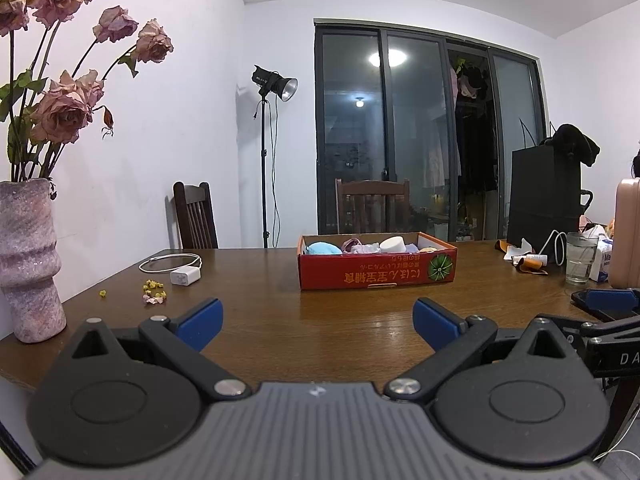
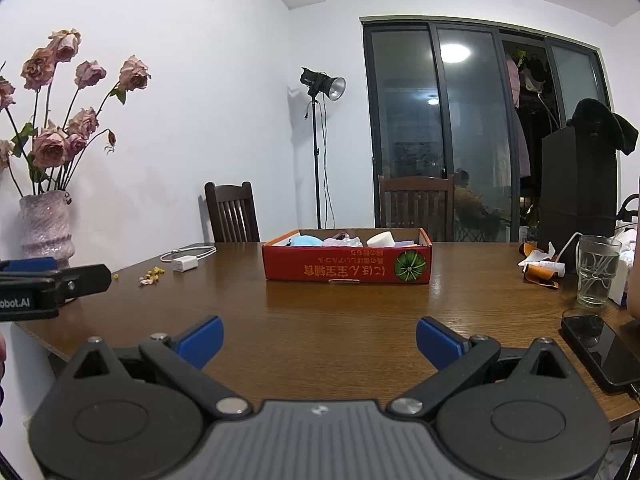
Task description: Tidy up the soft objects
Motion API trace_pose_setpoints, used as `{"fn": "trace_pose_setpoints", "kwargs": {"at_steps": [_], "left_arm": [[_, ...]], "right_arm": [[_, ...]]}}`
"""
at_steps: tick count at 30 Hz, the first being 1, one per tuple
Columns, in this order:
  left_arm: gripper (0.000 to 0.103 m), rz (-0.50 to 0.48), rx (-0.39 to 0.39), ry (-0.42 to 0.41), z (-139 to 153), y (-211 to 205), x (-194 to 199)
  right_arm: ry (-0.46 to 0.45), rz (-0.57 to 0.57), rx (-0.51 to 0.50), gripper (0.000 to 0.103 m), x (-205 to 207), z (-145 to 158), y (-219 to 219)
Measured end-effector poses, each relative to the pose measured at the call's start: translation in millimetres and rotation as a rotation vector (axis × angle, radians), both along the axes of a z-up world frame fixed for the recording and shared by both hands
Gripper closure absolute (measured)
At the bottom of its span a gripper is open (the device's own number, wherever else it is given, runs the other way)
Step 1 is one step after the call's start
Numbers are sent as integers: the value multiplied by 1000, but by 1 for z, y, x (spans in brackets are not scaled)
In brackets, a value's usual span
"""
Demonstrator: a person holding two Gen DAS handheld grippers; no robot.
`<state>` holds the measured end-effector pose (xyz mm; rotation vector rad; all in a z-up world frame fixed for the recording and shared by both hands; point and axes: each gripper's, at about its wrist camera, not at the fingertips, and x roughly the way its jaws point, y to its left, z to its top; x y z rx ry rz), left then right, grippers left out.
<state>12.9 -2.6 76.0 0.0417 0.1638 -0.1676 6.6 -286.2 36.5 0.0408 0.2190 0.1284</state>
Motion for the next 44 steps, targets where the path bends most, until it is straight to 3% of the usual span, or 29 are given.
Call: {"fn": "trace_pose_setpoints", "kwargs": {"at_steps": [44], "left_arm": [[0,-13,6,-13,-3,0,-1]], "right_arm": [[-48,-6,-13,0,-7,3,0]]}}
